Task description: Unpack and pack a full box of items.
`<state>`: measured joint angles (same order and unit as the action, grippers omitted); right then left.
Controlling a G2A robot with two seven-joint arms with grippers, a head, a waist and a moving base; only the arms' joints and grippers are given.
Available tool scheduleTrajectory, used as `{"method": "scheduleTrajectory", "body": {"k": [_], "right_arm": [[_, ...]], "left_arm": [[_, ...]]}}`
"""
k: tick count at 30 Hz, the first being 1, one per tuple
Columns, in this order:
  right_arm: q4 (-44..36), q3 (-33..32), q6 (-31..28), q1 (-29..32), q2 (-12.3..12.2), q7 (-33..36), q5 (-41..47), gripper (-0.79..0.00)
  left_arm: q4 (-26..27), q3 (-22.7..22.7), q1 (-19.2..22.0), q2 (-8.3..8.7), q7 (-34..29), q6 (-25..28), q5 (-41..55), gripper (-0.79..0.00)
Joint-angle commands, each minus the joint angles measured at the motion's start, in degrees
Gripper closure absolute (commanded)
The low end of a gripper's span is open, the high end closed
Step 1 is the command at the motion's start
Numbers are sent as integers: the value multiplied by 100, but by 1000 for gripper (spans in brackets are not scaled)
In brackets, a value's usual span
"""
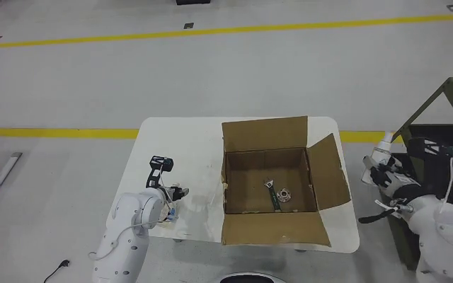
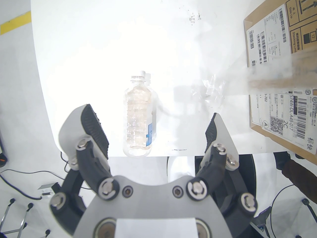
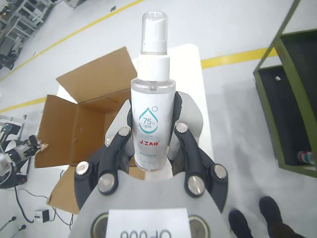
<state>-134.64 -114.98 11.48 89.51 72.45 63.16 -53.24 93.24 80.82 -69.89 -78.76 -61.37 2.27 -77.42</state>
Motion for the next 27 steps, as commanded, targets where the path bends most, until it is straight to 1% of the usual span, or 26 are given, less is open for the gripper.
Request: {"method": "scheduleTrajectory", "body": {"k": [1,3,6,9,11,16,18,27], "right_arm": [[0,-284,-194,271,-13,151,48,0],[65,-474,-439,532,-29,277,-15,0],[289,-540,-841,827,-54,386,-134,0],[568,-378,-1172,1030,-72,470,-171,0],[746,-225,-1357,1132,-91,515,-427,0],[1219,269,-1446,1183,-105,381,-803,0],[1370,389,-1387,1159,-105,298,-869,0],[1370,389,-1387,1159,-105,298,-869,0]], "left_arm": [[0,0,0,0,0,0,0,-785],[0,0,0,0,0,0,0,-785],[0,0,0,0,0,0,0,-785],[0,0,0,0,0,0,0,-785],[0,0,0,0,0,0,0,-785],[0,0,0,0,0,0,0,-785],[0,0,0,0,0,0,0,-785],[0,0,0,0,0,0,0,-785]]}}
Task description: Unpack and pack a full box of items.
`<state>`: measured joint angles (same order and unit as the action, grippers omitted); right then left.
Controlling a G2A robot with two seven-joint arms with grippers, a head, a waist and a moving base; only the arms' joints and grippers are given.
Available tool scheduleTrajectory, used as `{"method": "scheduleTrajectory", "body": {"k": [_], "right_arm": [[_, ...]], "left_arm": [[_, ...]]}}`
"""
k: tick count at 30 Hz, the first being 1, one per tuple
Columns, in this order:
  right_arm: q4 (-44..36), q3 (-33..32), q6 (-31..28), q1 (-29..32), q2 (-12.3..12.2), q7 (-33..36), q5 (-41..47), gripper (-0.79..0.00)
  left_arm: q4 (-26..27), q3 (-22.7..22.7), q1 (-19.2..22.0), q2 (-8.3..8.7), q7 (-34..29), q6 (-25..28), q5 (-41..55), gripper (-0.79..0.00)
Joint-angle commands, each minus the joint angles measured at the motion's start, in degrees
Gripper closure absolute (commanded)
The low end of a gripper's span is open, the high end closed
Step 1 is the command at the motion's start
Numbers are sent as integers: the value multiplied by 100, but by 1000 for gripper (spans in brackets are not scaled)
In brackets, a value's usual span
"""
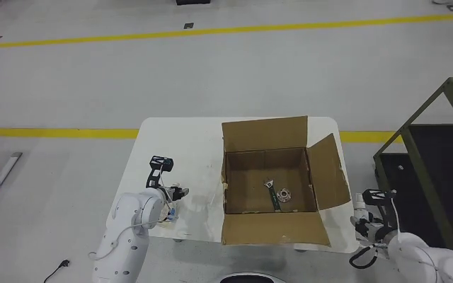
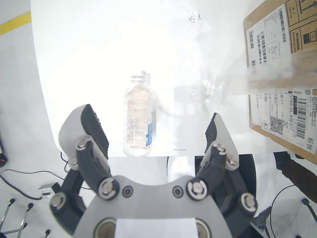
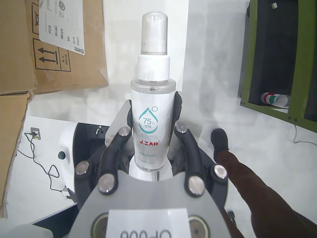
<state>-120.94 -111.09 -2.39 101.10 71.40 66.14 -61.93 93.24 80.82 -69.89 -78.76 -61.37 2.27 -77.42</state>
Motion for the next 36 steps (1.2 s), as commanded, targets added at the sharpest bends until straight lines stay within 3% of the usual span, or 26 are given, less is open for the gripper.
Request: {"method": "scheduleTrajectory", "body": {"k": [1,16,26,36], "right_arm": [[3,17,-23,4,0,-26,-2,0],[1479,999,53,-586,-21,-332,-360,0],[1880,1297,110,-909,-49,-250,-550,0],[2190,1485,169,-1138,-78,-165,-741,-58]], "left_arm": [[0,0,0,0,0,0,0,-785],[0,0,0,0,0,0,0,-785],[0,0,0,0,0,0,0,-785],[0,0,0,0,0,0,0,-785]]}}
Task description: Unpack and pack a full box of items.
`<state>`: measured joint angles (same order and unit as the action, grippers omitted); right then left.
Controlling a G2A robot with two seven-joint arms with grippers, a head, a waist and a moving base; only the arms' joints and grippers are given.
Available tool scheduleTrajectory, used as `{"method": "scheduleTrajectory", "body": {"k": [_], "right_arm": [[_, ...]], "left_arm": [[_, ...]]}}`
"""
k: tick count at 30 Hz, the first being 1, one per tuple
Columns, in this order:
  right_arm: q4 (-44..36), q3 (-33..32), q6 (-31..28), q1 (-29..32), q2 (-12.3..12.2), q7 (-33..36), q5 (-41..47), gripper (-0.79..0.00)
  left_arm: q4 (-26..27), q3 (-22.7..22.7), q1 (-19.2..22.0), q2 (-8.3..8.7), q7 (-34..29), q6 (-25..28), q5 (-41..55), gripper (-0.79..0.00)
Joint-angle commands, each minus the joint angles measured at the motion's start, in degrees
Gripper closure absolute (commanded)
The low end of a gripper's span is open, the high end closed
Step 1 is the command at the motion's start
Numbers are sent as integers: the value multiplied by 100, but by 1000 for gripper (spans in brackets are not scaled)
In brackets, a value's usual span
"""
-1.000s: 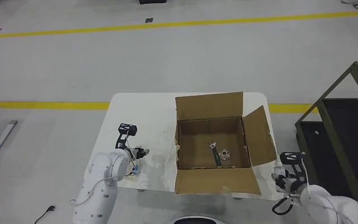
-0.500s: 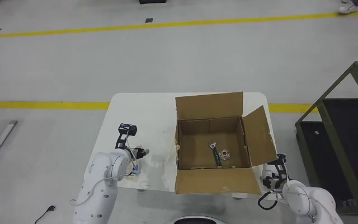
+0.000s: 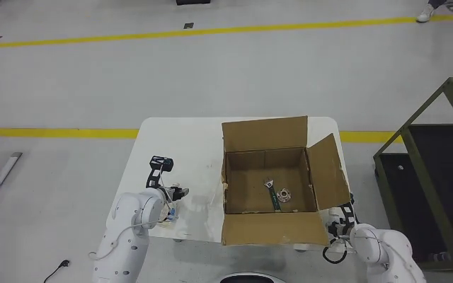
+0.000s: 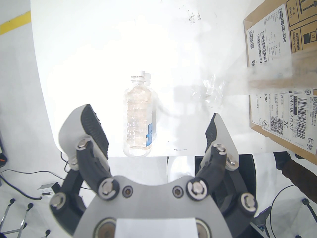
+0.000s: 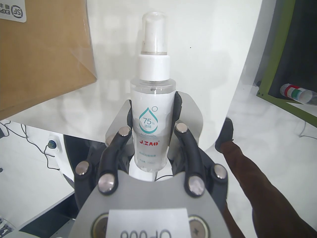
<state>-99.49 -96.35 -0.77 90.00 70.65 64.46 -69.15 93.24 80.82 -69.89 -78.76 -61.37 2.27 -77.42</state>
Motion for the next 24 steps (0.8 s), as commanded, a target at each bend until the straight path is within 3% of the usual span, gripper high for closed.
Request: {"method": "scheduleTrajectory", "body": {"k": [1,8,10,24], "right_arm": [[84,31,6,-52,-5,0,-27,-80],[169,106,64,-108,-20,34,-74,-228],[175,116,75,-113,-25,43,-73,-305],[-341,-108,172,40,-73,110,106,-434]], "left_arm": [[0,0,0,0,0,0,0,-785],[0,0,0,0,0,0,0,-785],[0,0,0,0,0,0,0,-785],[0,0,0,0,0,0,0,-785]]}}
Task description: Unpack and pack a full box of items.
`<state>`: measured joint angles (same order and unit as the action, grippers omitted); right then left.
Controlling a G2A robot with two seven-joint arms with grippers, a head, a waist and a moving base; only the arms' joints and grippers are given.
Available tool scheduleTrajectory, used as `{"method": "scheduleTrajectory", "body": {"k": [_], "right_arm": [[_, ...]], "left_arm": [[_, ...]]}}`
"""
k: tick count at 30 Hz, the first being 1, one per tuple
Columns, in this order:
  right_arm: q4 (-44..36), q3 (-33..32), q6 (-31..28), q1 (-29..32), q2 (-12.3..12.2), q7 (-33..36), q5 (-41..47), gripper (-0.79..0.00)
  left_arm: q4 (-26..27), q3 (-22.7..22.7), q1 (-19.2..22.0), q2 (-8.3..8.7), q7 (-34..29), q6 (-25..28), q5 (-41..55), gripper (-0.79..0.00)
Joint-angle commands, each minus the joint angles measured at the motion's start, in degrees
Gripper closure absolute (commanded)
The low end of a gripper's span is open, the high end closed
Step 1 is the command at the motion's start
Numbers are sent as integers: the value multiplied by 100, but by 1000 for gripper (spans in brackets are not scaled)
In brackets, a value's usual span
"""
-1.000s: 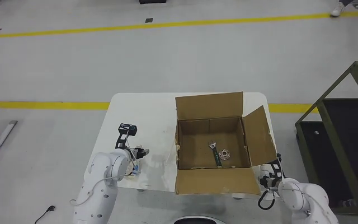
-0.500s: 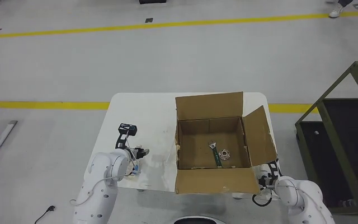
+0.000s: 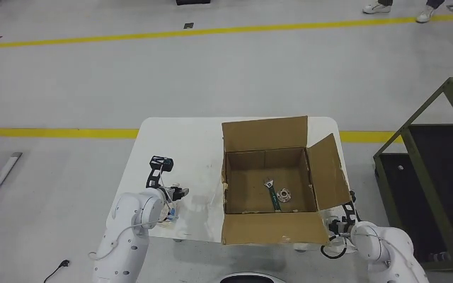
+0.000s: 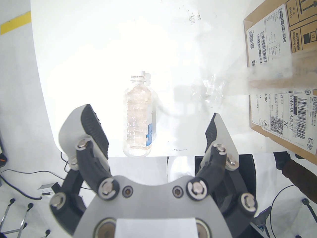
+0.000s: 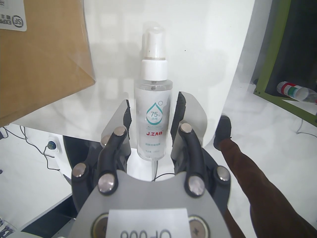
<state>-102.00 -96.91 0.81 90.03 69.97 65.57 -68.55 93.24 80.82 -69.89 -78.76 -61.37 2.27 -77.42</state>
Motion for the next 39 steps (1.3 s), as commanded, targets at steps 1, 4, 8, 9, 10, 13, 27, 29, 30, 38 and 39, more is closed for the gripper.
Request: {"method": "scheduleTrajectory", "body": {"k": [1,4,8,9,10,13,27,29,30,38,39], "right_arm": [[-221,-134,39,80,-11,-7,74,-425],[-744,-512,151,283,-27,-44,332,-363],[-1662,-1146,238,617,-36,-172,883,-46],[-1864,-1299,231,705,-35,-205,1068,0],[-2088,-1452,202,774,-34,-253,1274,0],[-2647,-1863,172,975,-20,-355,1994,0],[-3264,-1525,-796,711,-127,-465,2935,0],[-3264,-1061,-665,553,-143,-395,2649,0],[-3264,-797,-607,467,-149,-358,2507,0],[-2520,1237,264,-347,-128,-426,424,0],[-2288,1482,405,-521,-113,-496,114,0]], "left_arm": [[0,0,0,0,0,0,0,-785],[0,0,0,0,0,0,0,-785],[0,0,0,0,0,0,0,-785],[0,0,0,0,0,0,0,-785],[0,0,0,0,0,0,0,-785],[0,0,0,0,0,0,0,-785],[0,0,0,0,0,0,0,-785],[0,0,0,0,0,0,0,-785],[0,0,0,0,0,0,0,-785],[0,0,0,0,0,0,0,-785],[0,0,0,0,0,0,0,-785]]}}
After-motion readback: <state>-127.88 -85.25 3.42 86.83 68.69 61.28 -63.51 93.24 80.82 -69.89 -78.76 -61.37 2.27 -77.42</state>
